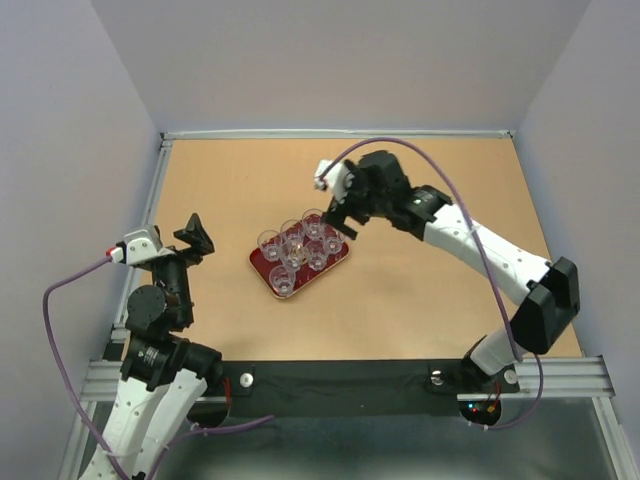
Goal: Place the glasses into the tray
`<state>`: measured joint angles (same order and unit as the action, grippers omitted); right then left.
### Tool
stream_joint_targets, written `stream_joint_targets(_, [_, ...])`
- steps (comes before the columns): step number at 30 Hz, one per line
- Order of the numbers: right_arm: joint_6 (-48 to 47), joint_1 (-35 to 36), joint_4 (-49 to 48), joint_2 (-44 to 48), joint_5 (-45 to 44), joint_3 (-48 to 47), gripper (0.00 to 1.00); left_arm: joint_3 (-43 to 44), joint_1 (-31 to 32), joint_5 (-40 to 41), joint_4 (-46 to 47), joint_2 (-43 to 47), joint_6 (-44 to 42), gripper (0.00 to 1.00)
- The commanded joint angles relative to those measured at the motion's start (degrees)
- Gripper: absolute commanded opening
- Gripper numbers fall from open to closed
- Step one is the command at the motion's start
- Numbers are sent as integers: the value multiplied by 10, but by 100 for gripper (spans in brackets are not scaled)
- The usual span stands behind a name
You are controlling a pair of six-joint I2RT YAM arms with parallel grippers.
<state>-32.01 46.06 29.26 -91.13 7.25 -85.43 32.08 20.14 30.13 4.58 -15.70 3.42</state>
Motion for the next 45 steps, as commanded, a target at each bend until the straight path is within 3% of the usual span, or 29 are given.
stream_joint_targets(1, [52, -110, -90, 101, -13, 65, 100, -9, -2, -9, 31, -13, -10, 94])
stream_joint_targets(4, [101, -188, -177, 189, -43, 166, 100, -7, -2, -16, 32, -23, -10, 95])
stream_joint_targets(12, [231, -346, -248, 314, -211, 322, 100, 11, -3, -56, 15, -47, -5, 98])
stream_joint_targets(16, [296, -391, -304, 372, -295, 406, 100, 18, -3, -51, 8, -70, 5, 99])
stream_joint_targets(21, [348, -407, -367, 403, -396, 473, 100, 35, -4, -40, -11, -110, 22, 99])
stream_joint_targets(30, [375, -408, -372, 382, -521, 487, 100, 68, -11, -66, -19, -204, 48, 99])
stream_joint_targets(45, [361, -408, -372, 370, -534, 500, 100, 35, -13, -77, 3, -202, 29, 99])
